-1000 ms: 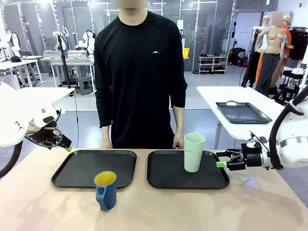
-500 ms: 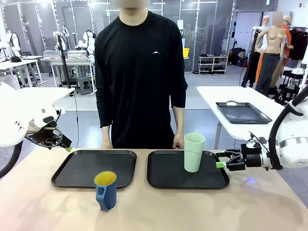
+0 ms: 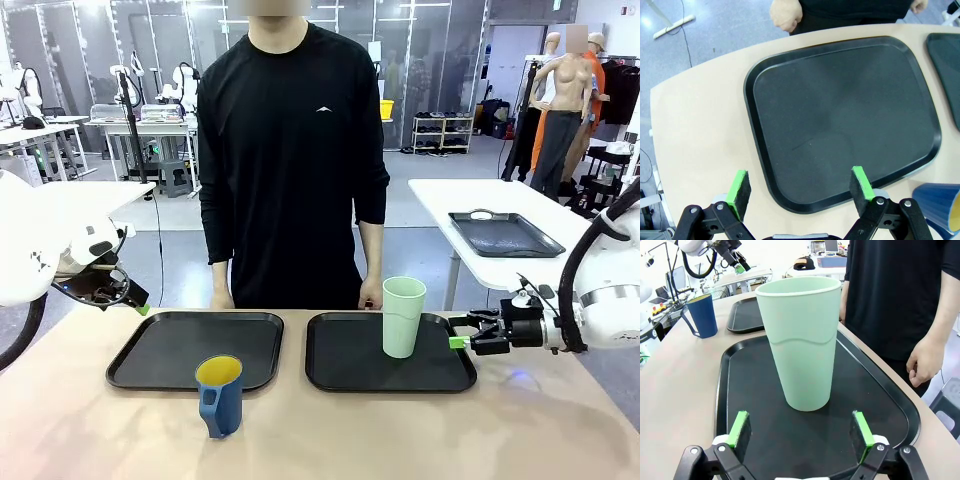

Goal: Sort and store the cups by type.
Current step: Pick up the Handle plastic cup and place it into the empty Flat Tray.

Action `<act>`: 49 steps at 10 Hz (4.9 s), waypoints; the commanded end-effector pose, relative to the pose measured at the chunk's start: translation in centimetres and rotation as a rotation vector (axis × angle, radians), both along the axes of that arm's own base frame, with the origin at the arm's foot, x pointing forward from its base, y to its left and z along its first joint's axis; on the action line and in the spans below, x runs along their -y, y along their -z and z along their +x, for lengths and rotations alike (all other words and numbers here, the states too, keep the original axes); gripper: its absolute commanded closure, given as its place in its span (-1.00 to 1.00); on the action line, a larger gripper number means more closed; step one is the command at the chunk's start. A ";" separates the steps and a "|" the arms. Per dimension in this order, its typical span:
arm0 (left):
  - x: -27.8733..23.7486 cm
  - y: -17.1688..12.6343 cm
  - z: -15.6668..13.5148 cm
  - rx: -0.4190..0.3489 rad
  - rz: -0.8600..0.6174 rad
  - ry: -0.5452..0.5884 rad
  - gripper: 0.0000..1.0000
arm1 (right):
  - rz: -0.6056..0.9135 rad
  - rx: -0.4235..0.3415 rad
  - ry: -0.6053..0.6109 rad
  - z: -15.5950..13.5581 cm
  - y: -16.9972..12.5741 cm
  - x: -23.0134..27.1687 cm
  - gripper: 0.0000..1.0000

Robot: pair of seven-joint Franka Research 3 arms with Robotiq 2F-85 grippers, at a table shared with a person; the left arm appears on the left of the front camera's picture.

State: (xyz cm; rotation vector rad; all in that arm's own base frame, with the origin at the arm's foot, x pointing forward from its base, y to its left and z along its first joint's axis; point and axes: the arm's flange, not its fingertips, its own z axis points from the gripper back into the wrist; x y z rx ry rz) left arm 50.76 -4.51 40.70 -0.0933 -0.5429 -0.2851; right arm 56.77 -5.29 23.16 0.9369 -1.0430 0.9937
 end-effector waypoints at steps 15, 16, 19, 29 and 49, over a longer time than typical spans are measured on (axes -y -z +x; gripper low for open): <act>0.0 -0.1 0.1 0.003 0.000 -0.001 -1.00 | -0.706 -0.091 0.142 -12.0 -11.2 0.7 -1.00; 0.0 -0.1 0.1 0.003 0.000 -0.001 -1.00 | -0.706 -0.091 0.142 -12.0 -11.2 0.7 -1.00; 0.0 -0.1 0.1 0.003 0.000 -0.001 -1.00 | -0.706 -0.091 0.142 -12.0 -11.2 0.7 -1.00; -0.7 -0.8 0.0 0.027 0.006 0.061 -1.00 | -0.706 -0.091 0.142 -12.0 -11.2 0.7 -1.00; -1.1 -0.4 -4.0 -0.118 0.453 1.337 -1.00 | -0.706 -0.091 0.142 -12.0 -11.2 0.7 -1.00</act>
